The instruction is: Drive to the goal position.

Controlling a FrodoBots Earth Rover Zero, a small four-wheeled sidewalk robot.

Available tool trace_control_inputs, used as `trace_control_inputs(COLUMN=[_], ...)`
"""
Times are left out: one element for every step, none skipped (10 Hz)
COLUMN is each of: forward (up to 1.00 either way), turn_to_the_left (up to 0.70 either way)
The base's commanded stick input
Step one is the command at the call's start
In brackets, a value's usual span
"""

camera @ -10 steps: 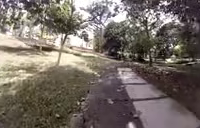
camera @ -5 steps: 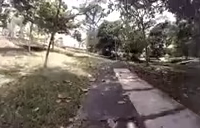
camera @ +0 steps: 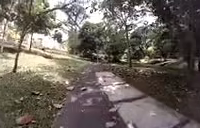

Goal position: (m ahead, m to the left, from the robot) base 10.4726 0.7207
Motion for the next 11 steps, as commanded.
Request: trace_control_inputs(forward=[1.00, 1.00, 1.00, 1.00, 1.00, 1.00, 1.00, 1.00, 1.00, 1.00, 1.00], turn_to_the_left=[0.25, 0.40, 0.13, 0.02, 0.00, 0.00, 0.00, 0.00, 0.00, 0.00, 0.00])
